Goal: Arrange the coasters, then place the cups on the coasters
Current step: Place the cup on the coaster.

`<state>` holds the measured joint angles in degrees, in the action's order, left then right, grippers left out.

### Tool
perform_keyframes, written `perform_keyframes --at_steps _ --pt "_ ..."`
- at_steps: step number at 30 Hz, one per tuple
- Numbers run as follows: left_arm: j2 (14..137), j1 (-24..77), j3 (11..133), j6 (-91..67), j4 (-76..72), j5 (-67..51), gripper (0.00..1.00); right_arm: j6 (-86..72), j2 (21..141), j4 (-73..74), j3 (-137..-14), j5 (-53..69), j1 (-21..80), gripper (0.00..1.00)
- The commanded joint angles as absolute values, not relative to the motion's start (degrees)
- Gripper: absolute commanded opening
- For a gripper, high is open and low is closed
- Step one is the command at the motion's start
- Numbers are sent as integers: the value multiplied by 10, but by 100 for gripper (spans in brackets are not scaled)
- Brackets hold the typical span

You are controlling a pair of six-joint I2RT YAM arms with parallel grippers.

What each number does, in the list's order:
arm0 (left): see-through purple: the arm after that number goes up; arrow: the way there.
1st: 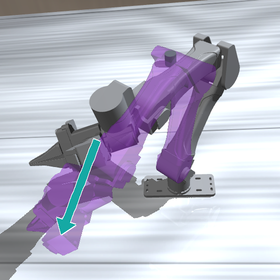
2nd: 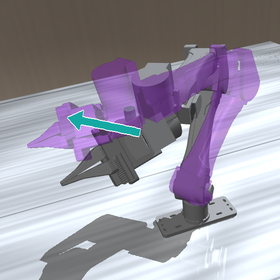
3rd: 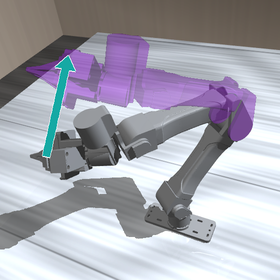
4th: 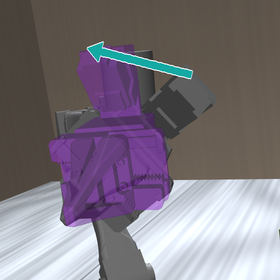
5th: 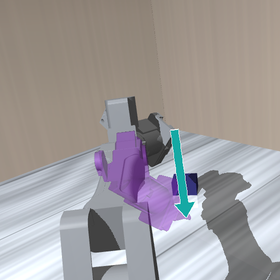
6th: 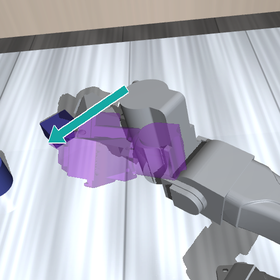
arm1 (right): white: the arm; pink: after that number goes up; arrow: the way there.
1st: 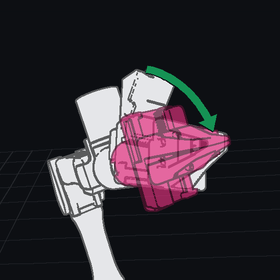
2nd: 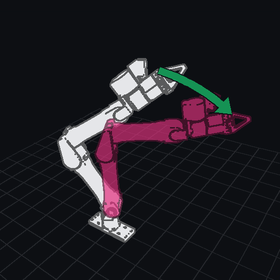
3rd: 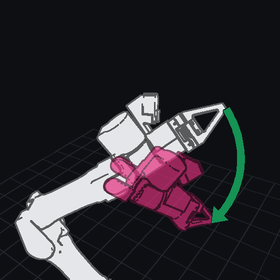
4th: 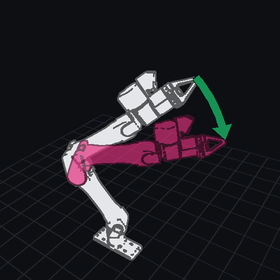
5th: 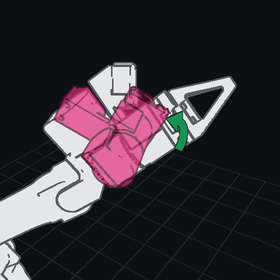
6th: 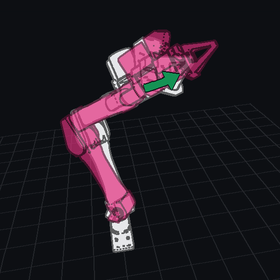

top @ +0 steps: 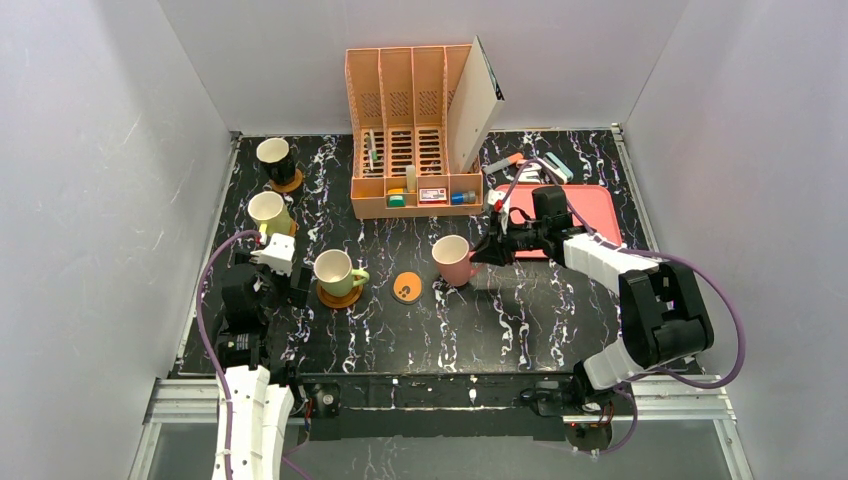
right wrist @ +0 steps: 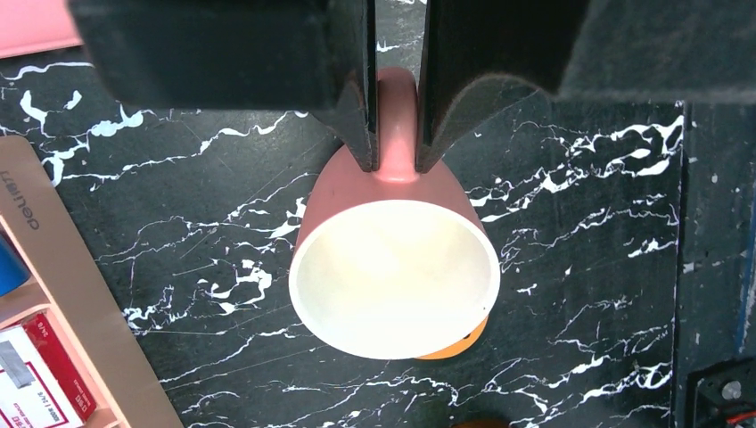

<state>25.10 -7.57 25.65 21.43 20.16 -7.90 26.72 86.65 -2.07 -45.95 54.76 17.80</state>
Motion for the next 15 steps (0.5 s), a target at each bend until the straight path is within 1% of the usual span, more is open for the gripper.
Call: perform_keyframes --at_steps 1,9,11,15 --pt "252 -80 269 212 203 -79 98 333 870 -3 -482 566 180 1" --pt "251 -79 269 212 203 -80 98 404 887 89 -510 555 181 2" --pt "251 -79 269 212 204 -80 98 411 882 98 -514 551 181 9" --pt "251 -80 269 212 204 -79 98 425 878 109 -515 539 180 14"
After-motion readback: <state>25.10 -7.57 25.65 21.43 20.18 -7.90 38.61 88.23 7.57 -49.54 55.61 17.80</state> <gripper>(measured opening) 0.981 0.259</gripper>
